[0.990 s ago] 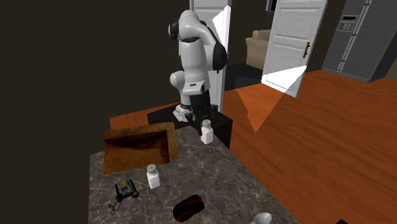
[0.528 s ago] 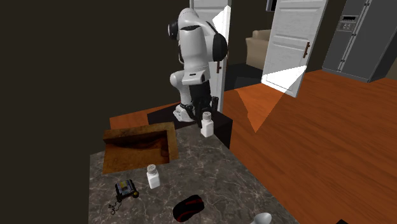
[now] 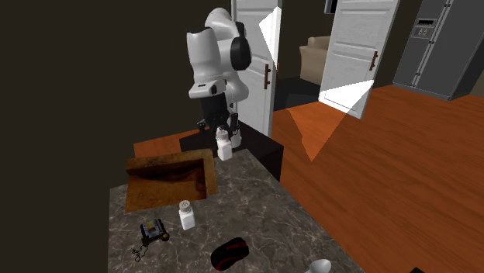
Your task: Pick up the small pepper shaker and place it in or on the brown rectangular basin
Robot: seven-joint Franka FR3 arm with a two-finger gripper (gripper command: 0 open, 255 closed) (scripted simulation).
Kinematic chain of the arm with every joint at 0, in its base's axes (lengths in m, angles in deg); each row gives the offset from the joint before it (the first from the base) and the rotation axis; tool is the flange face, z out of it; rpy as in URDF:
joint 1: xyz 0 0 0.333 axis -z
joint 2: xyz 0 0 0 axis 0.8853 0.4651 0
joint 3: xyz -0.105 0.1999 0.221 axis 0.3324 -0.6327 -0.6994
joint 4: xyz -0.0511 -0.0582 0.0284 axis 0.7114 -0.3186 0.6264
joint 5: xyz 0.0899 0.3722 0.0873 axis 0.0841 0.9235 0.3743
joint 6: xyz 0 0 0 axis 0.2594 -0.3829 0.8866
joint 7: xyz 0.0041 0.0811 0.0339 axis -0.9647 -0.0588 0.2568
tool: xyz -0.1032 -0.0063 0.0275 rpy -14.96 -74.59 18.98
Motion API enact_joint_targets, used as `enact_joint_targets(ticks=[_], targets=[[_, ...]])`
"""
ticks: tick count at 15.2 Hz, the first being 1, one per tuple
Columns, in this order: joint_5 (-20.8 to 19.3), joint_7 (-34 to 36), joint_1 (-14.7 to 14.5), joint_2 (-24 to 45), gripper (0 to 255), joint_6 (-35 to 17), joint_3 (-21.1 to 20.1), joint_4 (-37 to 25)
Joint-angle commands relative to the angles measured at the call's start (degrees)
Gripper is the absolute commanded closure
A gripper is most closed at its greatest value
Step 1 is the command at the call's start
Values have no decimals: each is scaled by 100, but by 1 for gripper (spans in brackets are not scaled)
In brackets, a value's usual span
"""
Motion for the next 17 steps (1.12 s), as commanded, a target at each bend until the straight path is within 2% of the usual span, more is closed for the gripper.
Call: enact_joint_targets(ticks=[1, 8, 15, 17], targets=[[-8, -248, 113, -90, 255, 11, 127, 101], [-10, -1142, 517, -286, 255, 209, 634, 202], [206, -2245, 942, -114, 255, 527, 1270, -54], [235, -2288, 942, -91, 255, 382, 1277, 80]])
